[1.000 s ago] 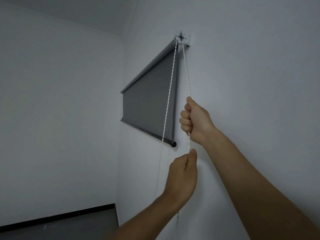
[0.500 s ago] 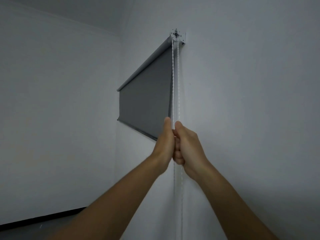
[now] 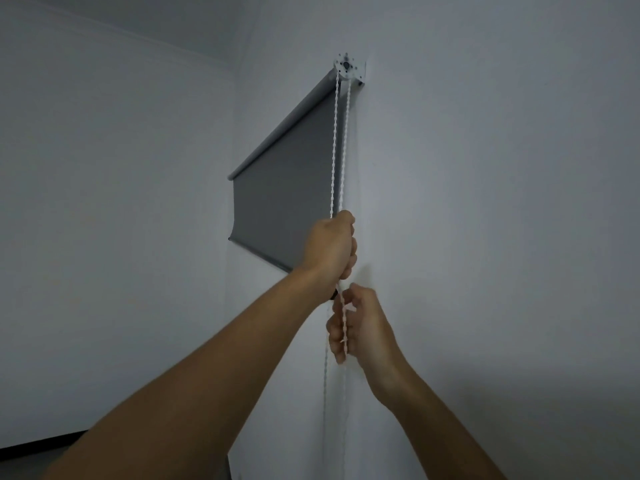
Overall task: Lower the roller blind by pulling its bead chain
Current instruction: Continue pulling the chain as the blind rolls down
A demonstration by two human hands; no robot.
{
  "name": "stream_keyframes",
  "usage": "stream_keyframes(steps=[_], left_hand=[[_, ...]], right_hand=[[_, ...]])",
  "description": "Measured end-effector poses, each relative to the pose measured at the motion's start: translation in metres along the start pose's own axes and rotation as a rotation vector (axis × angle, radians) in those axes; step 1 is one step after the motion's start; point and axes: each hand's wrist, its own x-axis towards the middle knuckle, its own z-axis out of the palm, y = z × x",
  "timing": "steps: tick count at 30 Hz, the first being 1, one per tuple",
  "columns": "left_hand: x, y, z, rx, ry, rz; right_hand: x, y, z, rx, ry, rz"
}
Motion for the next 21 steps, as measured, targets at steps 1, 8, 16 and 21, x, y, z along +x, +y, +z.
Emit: stream_keyframes(steps=[1,8,16,21], left_hand=[[-0.003,-0.002,0.000,0.008,0.019,0.034],[-0.026,-0.029,-0.006,0.144,0.049,0.150],[-0.060,-0.075,-0.003,0.302,-0.008,0.230],[-0.083,-0.098,0.000,0.316,-0.074,0.232]], right_hand=[[0.003,-0.003,-0.001,-0.009,0.028,-0.007],[0.032,-0.042,-0.009,-0.035,0.060,-0.133],[0.059,-0.097,-0.010,-0.002,-0.098,0.070],[0.070,-0.102,-0.003,0.176,-0.082,0.167]])
